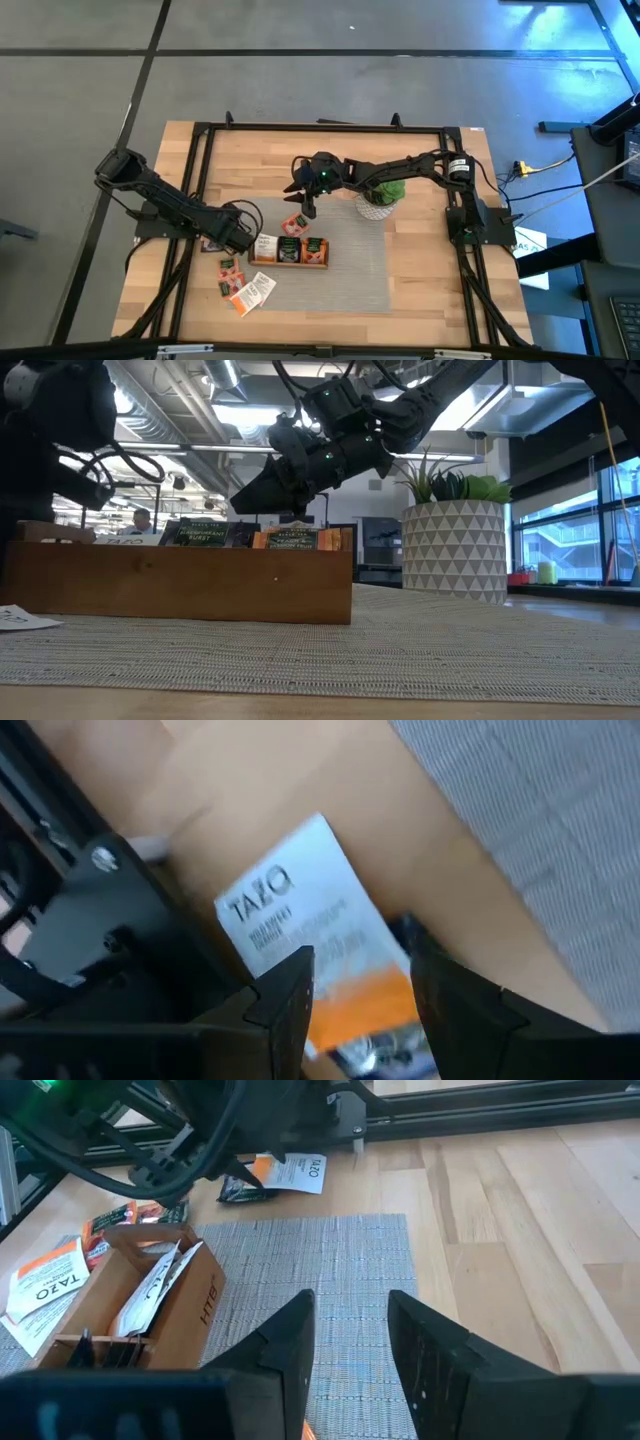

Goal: Pick & Place Tea
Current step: Put the white tea bag into the left section of the wooden organizer

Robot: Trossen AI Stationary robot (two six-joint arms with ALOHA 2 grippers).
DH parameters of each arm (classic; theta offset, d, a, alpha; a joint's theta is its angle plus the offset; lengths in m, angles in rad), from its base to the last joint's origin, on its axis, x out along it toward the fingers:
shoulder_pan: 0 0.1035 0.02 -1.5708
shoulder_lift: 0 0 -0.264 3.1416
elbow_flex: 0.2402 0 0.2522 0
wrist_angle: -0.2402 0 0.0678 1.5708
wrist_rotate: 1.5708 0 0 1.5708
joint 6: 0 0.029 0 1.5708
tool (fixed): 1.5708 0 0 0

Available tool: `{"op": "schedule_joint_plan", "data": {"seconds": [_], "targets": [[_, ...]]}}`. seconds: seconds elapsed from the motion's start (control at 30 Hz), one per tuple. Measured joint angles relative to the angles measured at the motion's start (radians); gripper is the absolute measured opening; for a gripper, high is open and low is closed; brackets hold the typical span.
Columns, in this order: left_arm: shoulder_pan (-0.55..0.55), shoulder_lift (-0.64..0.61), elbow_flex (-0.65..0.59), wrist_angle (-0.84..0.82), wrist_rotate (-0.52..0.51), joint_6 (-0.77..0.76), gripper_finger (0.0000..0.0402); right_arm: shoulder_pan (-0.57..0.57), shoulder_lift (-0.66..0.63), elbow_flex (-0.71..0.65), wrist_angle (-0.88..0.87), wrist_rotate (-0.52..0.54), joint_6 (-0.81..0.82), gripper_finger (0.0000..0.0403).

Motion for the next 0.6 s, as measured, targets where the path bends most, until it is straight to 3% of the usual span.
{"op": "schedule_joint_plan", "data": {"seconds": [0.2,0.6], "targets": [[-0.024,-0.007,0.000,0.000,0.088,0.129,0.0163,0.000,0.000,0.000,0.000,0.000,0.002,0.0130],[-0.115,0.044,-0.004,0.000,0.057,0.142,0.0163,0.000,0.000,0.000,0.008,0.000,0.003,0.0130]]}}
